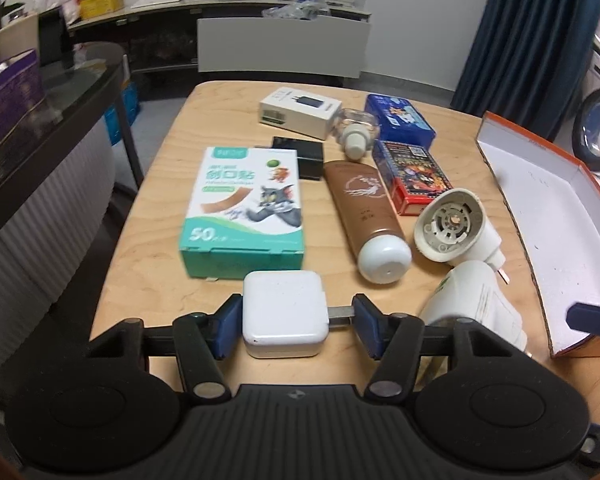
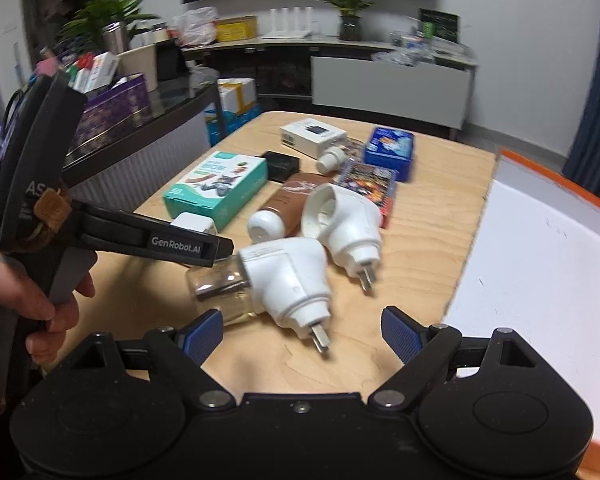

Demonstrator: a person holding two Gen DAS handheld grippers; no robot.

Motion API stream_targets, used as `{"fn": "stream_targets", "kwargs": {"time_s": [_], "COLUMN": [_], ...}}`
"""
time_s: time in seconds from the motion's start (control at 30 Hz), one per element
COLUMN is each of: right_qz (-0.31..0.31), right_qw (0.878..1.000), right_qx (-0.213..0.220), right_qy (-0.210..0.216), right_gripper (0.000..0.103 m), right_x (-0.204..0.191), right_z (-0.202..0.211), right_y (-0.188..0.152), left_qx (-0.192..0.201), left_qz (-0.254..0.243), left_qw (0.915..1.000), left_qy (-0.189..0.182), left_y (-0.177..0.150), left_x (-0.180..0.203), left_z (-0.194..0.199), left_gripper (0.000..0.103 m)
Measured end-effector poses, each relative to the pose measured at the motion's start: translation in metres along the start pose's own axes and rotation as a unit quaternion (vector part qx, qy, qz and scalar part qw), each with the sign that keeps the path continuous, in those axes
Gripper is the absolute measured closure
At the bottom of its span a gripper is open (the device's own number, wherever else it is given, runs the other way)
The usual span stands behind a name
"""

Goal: Organize rigid objects
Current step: 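Close left gripper on the charger while right gripper grasps the diffuser's glass bottle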

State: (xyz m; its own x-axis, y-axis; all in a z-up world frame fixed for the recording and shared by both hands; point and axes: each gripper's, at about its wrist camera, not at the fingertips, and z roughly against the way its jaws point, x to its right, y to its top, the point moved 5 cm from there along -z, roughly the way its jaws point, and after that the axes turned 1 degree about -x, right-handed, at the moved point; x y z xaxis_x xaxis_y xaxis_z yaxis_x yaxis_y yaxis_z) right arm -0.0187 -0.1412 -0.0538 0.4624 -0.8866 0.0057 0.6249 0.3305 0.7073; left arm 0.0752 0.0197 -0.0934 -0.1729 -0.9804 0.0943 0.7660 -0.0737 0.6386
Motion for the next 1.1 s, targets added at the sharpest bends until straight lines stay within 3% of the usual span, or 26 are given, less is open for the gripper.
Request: {"fn": "stream_targets", "kwargs": {"time_s": [0.1,0.2,0.27,0.33,0.43,0.6,0.73,0.83,0.9,1.03,1.1], "right_qz": [0.023,0.009,-0.006,-0.022,-0.023,0.038,0.043,0.051,0.054,0.034,-0.012], "right_qw": [1.000,1.000,1.000,1.000,0.999,0.999,0.998,0.998,0.998,0.999,1.000], "right_qx": [0.004,0.008,0.008,0.021,0.024,0.009,-0.022,-0.025,-0.023,-0.007,-0.010], "right_qy": [0.008,0.029,0.018,-0.002,0.020,0.006,0.030,0.002,-0.012,-0.019,0.019], "right_gripper": [0.002,0.002,0.002,0.002,0.002,0.002,0.002,0.000,0.001,0.001,0.001], "right_x": [-0.005,-0.007,-0.007,-0.006,-0.010,-0.017,-0.013,-0.010,-0.006,0.004,0.005], "right_z": [-0.007,-0.017,-0.020,-0.012,0.002,-0.009,-0.026,-0.029,-0.024,0.002,0.012], "right_y": [0.008,0.016,0.019,0.021,0.023,0.018,0.004,-0.001,-0.005,-0.009,-0.008], "left_qx": [0.006,0.013,0.019,0.022,0.026,0.012,-0.003,-0.015,-0.014,0.009,0.024], "left_qz": [0.016,0.027,0.029,0.033,0.040,0.033,0.015,0.013,0.014,0.024,0.037], "left_qw": [0.9998,0.9995,0.9993,0.9991,0.9987,0.9993,0.9979,0.9932,0.9919,0.9959,0.9969], "left_qy": [0.006,0.008,0.014,0.016,0.016,-0.014,-0.064,-0.114,-0.125,-0.087,-0.066], "left_y": [-0.002,-0.004,-0.005,-0.005,-0.005,-0.008,-0.015,-0.020,-0.023,-0.020,-0.015], "left_x": [-0.007,-0.013,-0.015,-0.019,-0.024,-0.017,-0.002,0.009,0.012,0.002,-0.006], "left_z": [0.008,0.015,0.019,0.021,0.022,0.017,0.013,0.013,0.014,0.022,0.028], "left_gripper": [0.045,0.044,0.044,0.044,0.045,0.045,0.045,0.045,0.044,0.044,0.044]}}
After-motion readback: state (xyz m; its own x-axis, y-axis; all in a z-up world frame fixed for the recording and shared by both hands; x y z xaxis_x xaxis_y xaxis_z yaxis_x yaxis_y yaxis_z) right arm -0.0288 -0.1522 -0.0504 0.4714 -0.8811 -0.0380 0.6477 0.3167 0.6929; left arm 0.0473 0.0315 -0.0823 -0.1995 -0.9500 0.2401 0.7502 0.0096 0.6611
